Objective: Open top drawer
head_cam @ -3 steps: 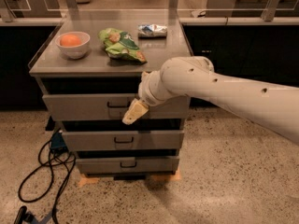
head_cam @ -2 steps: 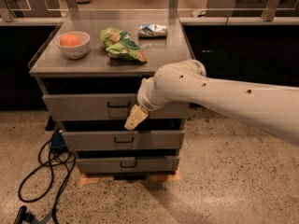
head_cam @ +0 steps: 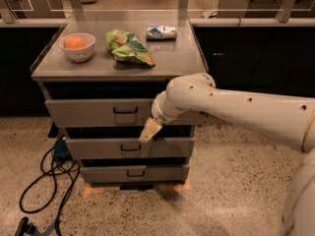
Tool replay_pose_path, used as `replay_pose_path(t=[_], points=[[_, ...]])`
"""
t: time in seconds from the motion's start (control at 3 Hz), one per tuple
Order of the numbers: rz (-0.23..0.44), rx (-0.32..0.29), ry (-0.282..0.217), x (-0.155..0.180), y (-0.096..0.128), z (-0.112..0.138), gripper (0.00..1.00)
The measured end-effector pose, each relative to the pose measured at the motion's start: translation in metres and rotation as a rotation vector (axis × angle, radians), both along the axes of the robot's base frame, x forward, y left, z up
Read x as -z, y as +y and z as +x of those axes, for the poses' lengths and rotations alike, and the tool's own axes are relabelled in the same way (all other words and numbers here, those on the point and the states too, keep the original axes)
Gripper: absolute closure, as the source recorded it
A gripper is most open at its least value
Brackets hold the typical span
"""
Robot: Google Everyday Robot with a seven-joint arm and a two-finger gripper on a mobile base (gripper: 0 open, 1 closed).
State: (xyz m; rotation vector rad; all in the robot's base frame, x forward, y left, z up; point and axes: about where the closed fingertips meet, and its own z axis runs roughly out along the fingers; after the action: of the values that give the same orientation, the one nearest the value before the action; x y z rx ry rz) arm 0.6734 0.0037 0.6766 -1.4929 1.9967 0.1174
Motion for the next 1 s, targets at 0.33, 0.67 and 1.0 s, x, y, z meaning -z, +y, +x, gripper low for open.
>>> replay_pose_path(t=[0.33, 0.67, 1.0], points=[[0.053, -0.021, -0.005, -0.005, 0.001, 0.0, 0.0], [0.136, -0.019, -0.066, -0.009, -0.017, 0.02, 0.0], [0.105, -0.004, -0.198, -0.027, -0.031, 0.042, 0.0]])
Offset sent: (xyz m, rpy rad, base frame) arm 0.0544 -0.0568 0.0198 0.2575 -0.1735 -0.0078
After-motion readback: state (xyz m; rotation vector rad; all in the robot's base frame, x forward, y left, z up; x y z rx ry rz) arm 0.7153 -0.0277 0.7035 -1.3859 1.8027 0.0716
